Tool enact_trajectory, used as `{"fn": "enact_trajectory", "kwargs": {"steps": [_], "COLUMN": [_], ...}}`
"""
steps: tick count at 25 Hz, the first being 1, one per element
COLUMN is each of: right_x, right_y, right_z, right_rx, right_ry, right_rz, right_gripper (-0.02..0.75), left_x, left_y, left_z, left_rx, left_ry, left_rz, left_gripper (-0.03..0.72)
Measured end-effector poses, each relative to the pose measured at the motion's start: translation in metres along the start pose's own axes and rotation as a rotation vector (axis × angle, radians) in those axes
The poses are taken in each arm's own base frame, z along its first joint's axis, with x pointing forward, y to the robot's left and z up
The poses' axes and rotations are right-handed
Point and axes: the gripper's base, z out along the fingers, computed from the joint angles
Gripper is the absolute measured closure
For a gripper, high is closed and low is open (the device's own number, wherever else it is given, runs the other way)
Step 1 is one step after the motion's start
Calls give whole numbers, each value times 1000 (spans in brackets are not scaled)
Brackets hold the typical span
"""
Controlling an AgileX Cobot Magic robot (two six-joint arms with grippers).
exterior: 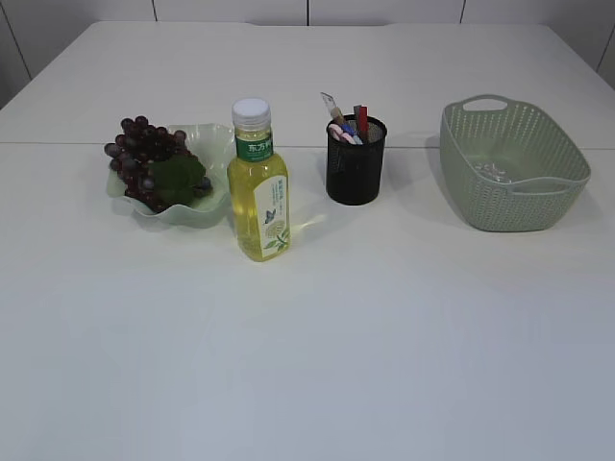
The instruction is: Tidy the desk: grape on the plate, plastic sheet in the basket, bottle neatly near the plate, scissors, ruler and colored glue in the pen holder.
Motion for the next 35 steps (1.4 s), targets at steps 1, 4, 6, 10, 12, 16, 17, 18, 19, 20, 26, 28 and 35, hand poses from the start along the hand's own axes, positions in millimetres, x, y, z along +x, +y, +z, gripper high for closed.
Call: {"fn": "enact_trajectory", "kwargs": {"steps": [1, 4, 6, 10, 12, 16, 17, 18, 19, 20, 26, 28, 35], "right_x": [0, 1, 3, 9, 9, 9, 9, 9, 9, 9, 9, 9, 9], "right_y": [0, 0, 0, 0, 0, 0, 0, 0, 0, 0, 0, 0, 1], "right_z": [0, -2, -4, -11, -12, -12, -12, -12, -12, -12, -12, -12, -12], "right_rx": [12, 58, 85, 97, 97, 94, 94, 94, 94, 94, 94, 94, 95], "right_ry": [0, -9, -32, -92, -96, -96, -96, -96, -96, -96, -96, -95, -91], "right_rz": [11, 46, 68, 80, 80, 82, 82, 82, 82, 82, 82, 68, -10], "right_gripper": [372, 372, 372, 372, 372, 372, 372, 372, 372, 372, 372, 372, 372], "left_x": [0, 0, 0, 0, 0, 1, 1, 1, 1, 1, 1, 1, 1], "left_y": [0, 0, 0, -1, -1, -1, -1, -1, -1, -1, -1, -1, -1], "left_z": [0, 0, 0, -1, -1, -1, -1, -1, -1, -1, -1, -1, -1], "left_rx": [0, -11, -30, -75, -96, -123, -124, -124, -124, -124, -124, -124, -124], "left_ry": [0, -2, -4, -8, -11, -14, -14, -14, -14, -14, -14, -14, -14], "left_rz": [0, -6, -16, -43, -55, -70, -70, -70, -70, -70, -70, -70, -70], "left_gripper": [211, 211, 211, 221, 222, 226, 230, 235, 241, 245, 253, 253, 254]}}
